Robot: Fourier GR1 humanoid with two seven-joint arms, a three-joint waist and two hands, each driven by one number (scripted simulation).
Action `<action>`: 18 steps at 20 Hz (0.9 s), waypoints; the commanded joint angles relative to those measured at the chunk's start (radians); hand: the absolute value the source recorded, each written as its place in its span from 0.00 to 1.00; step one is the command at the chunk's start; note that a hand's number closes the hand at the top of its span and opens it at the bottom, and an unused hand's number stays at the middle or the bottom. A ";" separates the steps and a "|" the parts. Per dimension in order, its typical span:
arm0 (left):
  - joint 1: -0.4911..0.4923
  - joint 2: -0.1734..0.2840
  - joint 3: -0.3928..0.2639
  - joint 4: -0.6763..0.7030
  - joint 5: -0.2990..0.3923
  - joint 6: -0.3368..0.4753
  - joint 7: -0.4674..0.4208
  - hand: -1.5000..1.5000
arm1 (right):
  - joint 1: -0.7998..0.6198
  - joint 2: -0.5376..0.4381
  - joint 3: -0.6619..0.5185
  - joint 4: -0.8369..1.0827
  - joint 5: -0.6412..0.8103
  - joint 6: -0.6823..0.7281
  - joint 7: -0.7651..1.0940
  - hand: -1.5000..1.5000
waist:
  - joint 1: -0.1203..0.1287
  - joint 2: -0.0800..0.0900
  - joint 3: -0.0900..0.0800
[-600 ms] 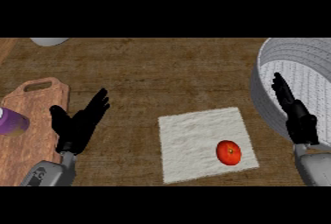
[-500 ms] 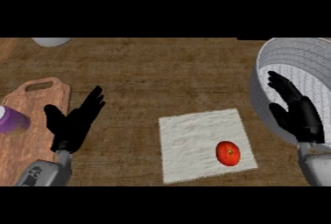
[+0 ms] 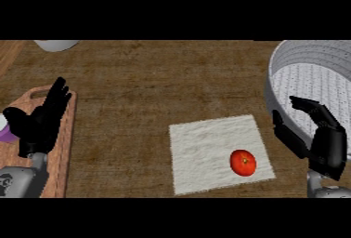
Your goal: Pick the tomato from the placemat and place it in the basket
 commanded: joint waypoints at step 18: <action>0.014 0.010 0.015 -0.020 -0.026 0.020 -0.003 0.50 | 0.336 -0.211 0.187 -0.288 0.456 0.237 0.936 0.00 | 0.007 0.009 -0.003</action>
